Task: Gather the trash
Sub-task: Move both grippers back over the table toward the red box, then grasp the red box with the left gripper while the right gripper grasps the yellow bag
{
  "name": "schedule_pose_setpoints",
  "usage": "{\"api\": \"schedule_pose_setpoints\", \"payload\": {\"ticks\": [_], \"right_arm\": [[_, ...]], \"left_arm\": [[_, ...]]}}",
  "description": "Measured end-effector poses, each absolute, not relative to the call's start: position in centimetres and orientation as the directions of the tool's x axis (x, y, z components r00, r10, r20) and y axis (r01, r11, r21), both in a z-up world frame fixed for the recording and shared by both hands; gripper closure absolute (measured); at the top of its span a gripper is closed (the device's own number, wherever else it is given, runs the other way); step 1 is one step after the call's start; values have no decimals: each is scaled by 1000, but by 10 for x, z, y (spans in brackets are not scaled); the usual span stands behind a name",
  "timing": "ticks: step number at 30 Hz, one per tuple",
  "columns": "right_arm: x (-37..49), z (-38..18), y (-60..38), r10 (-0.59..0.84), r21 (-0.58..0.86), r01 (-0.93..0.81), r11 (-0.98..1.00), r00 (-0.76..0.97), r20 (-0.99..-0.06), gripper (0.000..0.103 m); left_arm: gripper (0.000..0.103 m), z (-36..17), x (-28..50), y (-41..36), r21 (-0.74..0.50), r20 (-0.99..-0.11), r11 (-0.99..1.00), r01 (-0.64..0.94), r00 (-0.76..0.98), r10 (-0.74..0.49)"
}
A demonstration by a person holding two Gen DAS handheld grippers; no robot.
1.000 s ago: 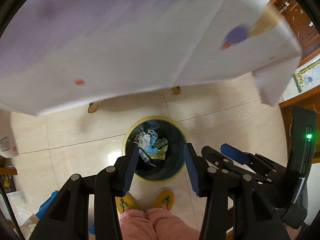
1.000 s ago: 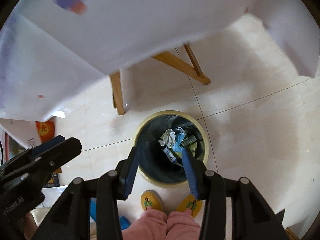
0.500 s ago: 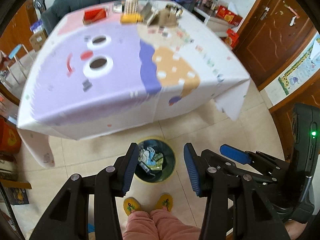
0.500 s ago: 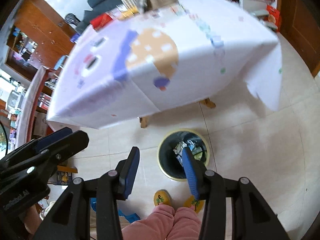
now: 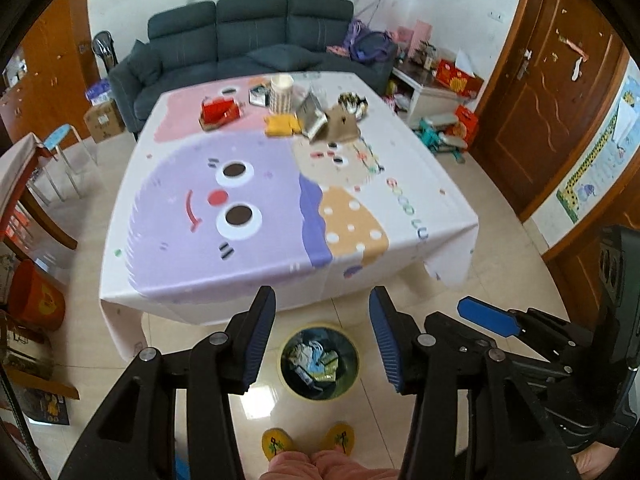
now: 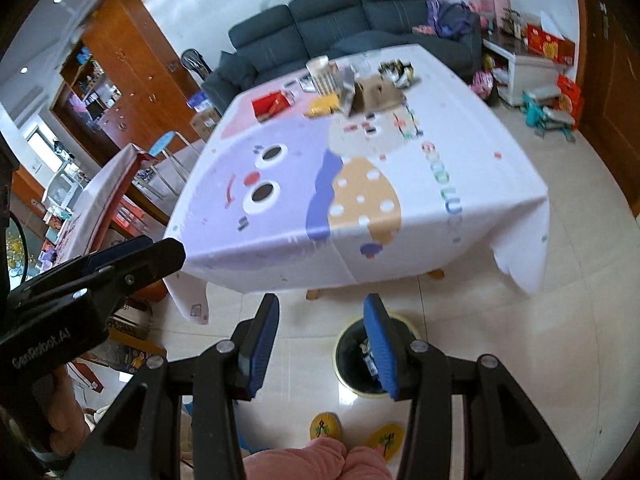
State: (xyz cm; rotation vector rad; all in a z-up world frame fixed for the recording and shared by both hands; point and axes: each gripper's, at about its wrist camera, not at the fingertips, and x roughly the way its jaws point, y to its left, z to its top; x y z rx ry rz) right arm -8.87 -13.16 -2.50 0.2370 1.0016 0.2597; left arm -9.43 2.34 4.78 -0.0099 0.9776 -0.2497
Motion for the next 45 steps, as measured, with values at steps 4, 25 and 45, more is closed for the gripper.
{"api": "schedule_pose_setpoints", "payload": {"ticks": [4,25,45], "right_arm": [[-87,-6,-134,330,307,-136,942,545,-771,59],[-33,36,-118,337,266,-208,941,620,-709,58],[202,-6,-28,193,199,-56,978,590,-784,58]], "left_arm": [[50,67,-94,22,-108,-793,974,199,573,-206],[37,105,-34,39,-118,-732,975,190,647,-214],[15,60,266,143,-91,-817,936,341,512,-266]]}}
